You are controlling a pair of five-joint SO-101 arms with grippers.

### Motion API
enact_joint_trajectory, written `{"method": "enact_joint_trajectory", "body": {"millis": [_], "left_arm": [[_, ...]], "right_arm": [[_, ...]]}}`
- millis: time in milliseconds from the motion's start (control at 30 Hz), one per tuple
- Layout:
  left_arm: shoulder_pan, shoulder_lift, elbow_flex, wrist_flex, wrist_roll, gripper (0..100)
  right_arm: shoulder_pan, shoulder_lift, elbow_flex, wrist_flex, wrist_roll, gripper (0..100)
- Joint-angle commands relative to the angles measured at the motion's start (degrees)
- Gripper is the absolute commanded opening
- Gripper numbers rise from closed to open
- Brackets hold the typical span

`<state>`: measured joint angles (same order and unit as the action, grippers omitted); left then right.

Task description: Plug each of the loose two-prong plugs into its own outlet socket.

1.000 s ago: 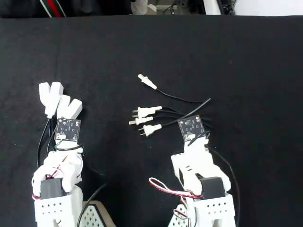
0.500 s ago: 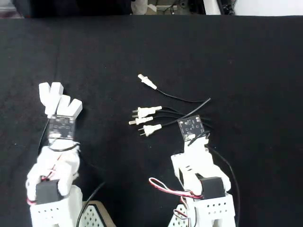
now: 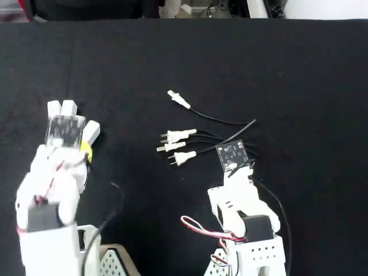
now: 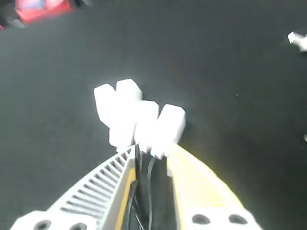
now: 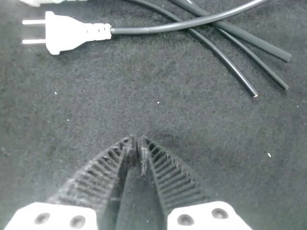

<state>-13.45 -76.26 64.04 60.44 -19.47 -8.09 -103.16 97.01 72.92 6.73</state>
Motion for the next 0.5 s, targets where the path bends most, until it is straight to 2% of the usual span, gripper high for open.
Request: {"method": "enact_joint_trajectory", "body": {"millis": [0,200,300,400,467], "left_arm": [[4.09,23.12,-15.08,1.32,-1.14,14],[7.96,42.29,-26.77,10.2,-4.92,18],[5.23,46.42,-29.85,9.14,-4.84,21],[2.86,48.97,-30.2,4.75,-5.01,26],[1.98,50.9,-30.64,2.64,-5.19,26]], "right_arm": [[-0.26,-3.38,-0.57,0.26,-0.35,1.1],[-0.26,-3.38,-0.57,0.26,-0.35,1.1],[-0.26,-3.38,-0.57,0.26,-0.35,1.1],[-0.26,-3.38,-0.57,0.26,-0.35,1.1],[-0.26,-3.38,-0.57,0.26,-0.35,1.1]]}}
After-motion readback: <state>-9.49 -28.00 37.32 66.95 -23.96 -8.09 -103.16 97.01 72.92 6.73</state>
